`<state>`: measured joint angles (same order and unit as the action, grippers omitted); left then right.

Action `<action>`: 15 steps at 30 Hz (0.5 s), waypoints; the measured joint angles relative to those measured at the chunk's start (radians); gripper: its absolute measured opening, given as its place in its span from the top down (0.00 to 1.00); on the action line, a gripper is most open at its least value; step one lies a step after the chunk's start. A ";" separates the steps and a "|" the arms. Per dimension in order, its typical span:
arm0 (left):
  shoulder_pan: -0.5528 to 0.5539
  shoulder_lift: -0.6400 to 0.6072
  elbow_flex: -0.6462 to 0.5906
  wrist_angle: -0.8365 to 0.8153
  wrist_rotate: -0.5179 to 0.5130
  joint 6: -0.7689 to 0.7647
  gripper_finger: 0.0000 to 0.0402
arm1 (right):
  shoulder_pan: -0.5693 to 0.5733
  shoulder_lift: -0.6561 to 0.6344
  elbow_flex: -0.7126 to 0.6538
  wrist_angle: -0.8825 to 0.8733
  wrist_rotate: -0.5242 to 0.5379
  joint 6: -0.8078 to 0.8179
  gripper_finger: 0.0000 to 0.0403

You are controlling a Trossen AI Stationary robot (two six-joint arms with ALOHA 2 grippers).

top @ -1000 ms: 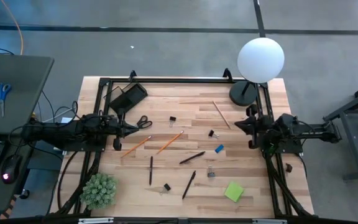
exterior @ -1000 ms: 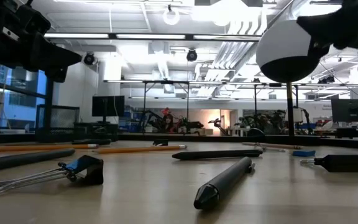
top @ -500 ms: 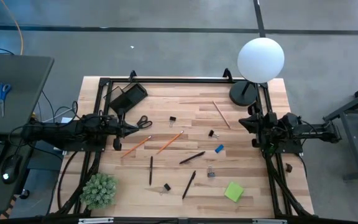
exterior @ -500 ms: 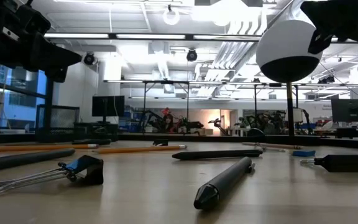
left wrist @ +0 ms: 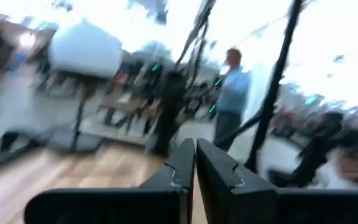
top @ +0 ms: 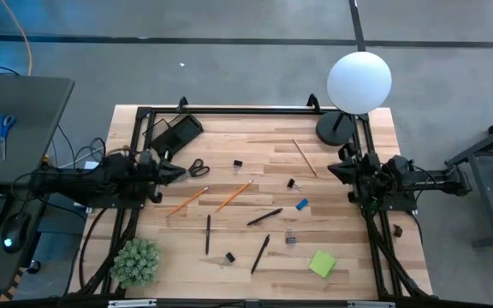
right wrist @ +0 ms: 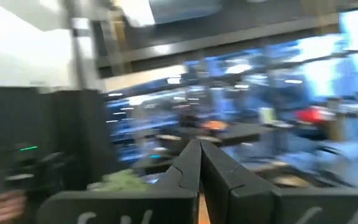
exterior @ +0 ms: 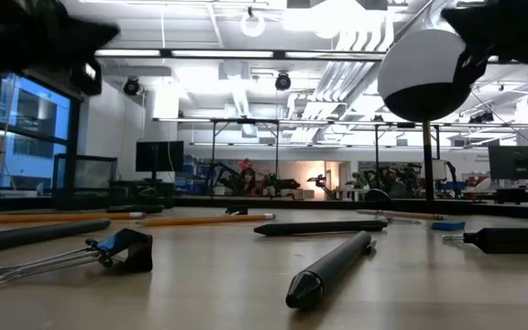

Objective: Pick and place office supplies into organizer
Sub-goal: Put the black binder clip into the black desk organizer

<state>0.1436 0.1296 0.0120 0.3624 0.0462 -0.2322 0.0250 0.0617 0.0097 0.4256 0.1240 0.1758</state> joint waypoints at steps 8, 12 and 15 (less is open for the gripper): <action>0.000 0.176 -0.001 0.088 -0.075 0.042 0.98 | -0.017 0.141 0.000 0.107 0.180 -0.157 1.00; 0.000 0.304 0.018 0.161 -0.089 0.041 0.98 | -0.020 0.238 0.001 0.133 0.131 -0.158 1.00; 0.000 0.421 0.079 0.160 -0.089 0.041 0.98 | -0.020 0.319 0.008 0.133 0.139 -0.178 1.00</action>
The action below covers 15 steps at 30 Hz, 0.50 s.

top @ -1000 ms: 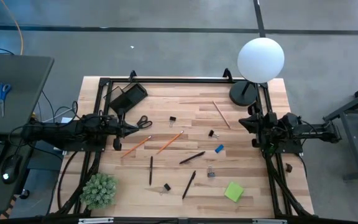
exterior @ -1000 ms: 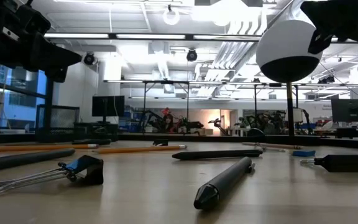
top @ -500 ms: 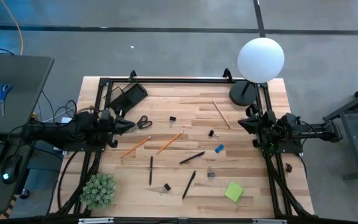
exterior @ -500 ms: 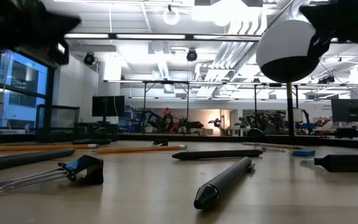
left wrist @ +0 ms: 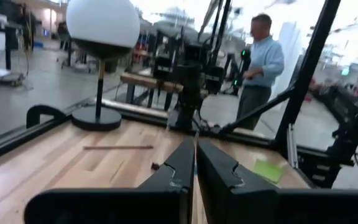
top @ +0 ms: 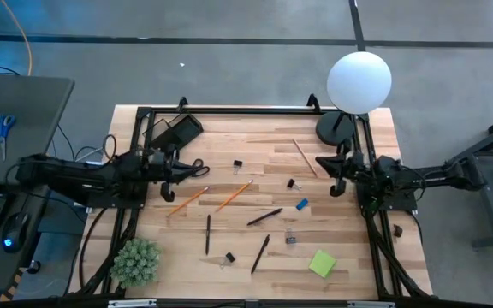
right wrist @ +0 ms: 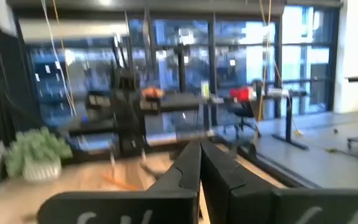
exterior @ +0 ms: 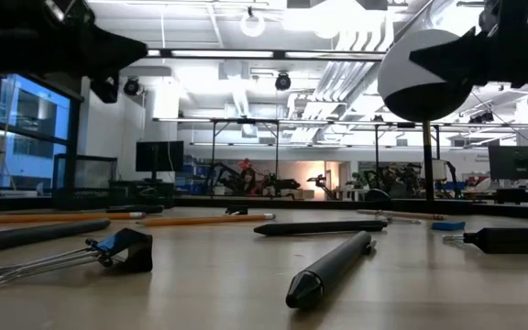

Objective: Pick and place office supplies into organizer
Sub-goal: Put the black binder clip into the black desk organizer

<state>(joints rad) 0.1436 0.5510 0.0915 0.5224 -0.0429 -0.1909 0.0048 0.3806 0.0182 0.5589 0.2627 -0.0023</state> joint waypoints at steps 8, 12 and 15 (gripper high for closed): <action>0.000 0.301 0.176 -0.058 0.012 0.060 0.97 | 0.025 0.234 0.084 0.007 0.019 -0.025 0.96; 0.000 0.413 0.265 -0.168 -0.002 0.057 0.87 | 0.046 0.355 0.145 0.007 0.046 -0.027 0.83; 0.000 0.471 0.314 -0.248 -0.016 0.056 0.74 | 0.054 0.429 0.187 -0.018 0.069 -0.054 0.73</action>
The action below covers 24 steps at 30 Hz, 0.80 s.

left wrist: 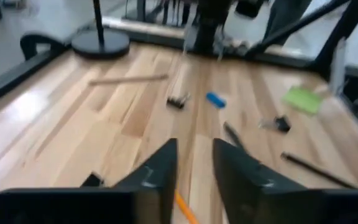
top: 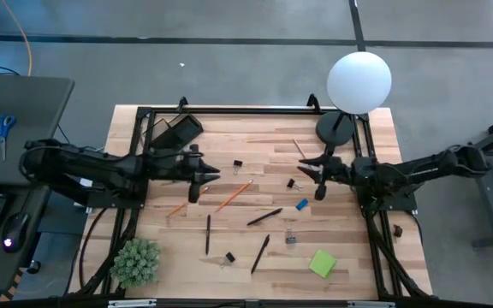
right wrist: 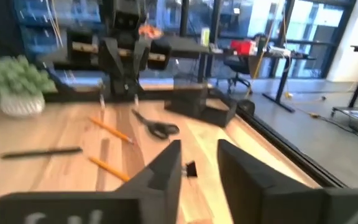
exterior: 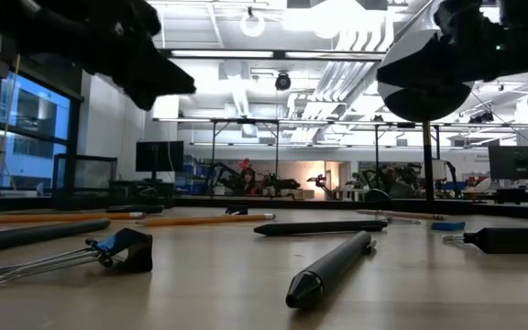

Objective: Pick and place office supplies into organizer
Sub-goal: Put the black binder clip into the black desk organizer

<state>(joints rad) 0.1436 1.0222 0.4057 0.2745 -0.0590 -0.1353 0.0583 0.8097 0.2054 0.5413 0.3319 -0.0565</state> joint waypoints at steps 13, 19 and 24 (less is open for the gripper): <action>0.000 0.119 0.053 -0.061 -0.111 -0.124 0.43 | 0.002 0.152 0.108 -0.318 -0.017 0.060 0.56; 0.000 0.121 0.053 -0.061 -0.110 -0.124 0.44 | 0.002 0.214 0.109 -0.405 0.010 0.181 0.56; 0.000 0.121 0.053 -0.060 -0.110 -0.103 0.48 | 0.006 0.299 0.109 -0.409 0.031 0.222 0.51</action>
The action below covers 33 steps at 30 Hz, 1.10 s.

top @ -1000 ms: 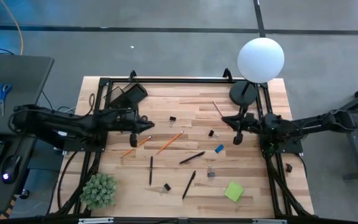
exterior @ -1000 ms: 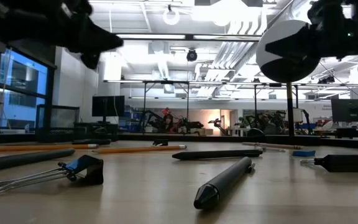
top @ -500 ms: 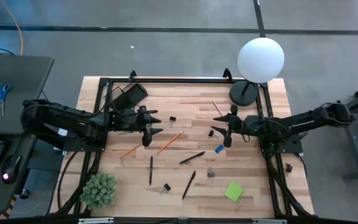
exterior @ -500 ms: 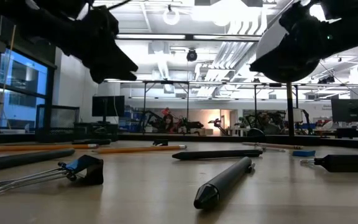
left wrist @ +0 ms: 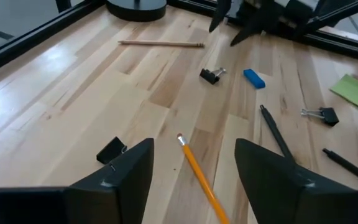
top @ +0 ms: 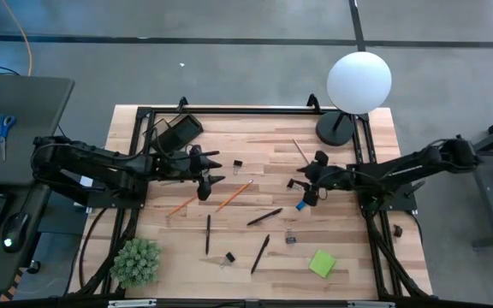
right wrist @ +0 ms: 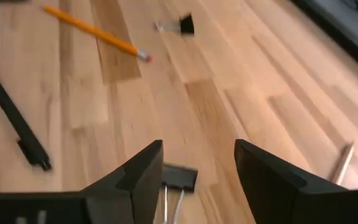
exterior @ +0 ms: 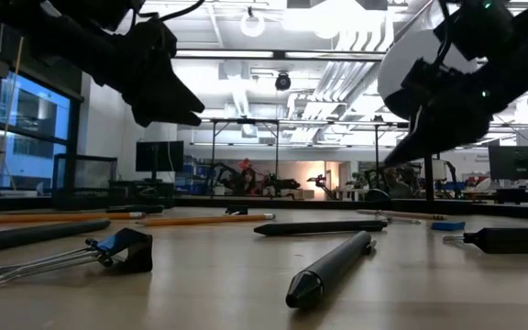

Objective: Pick and place office supplies into organizer
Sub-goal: Put the black binder clip into the black desk organizer

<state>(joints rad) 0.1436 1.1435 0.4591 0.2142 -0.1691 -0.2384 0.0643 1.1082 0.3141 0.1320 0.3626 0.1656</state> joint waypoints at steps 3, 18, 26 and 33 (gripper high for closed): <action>0.000 0.000 0.000 0.000 0.001 0.022 0.50 | 0.000 0.061 -0.001 0.012 0.005 0.040 0.45; 0.000 0.000 0.000 0.061 0.124 0.075 0.63 | 0.001 0.318 -0.001 0.171 0.024 0.102 0.31; 0.000 0.000 0.000 0.075 0.147 0.076 0.65 | 0.001 0.383 -0.002 0.247 0.024 0.152 0.31; 0.000 -0.001 0.000 0.041 0.170 0.076 0.65 | 0.002 0.431 -0.001 0.310 0.028 0.159 0.31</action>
<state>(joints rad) 0.1436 1.1427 0.4591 0.2549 0.0010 -0.1619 0.0666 1.5388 0.3130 0.4421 0.3908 0.3247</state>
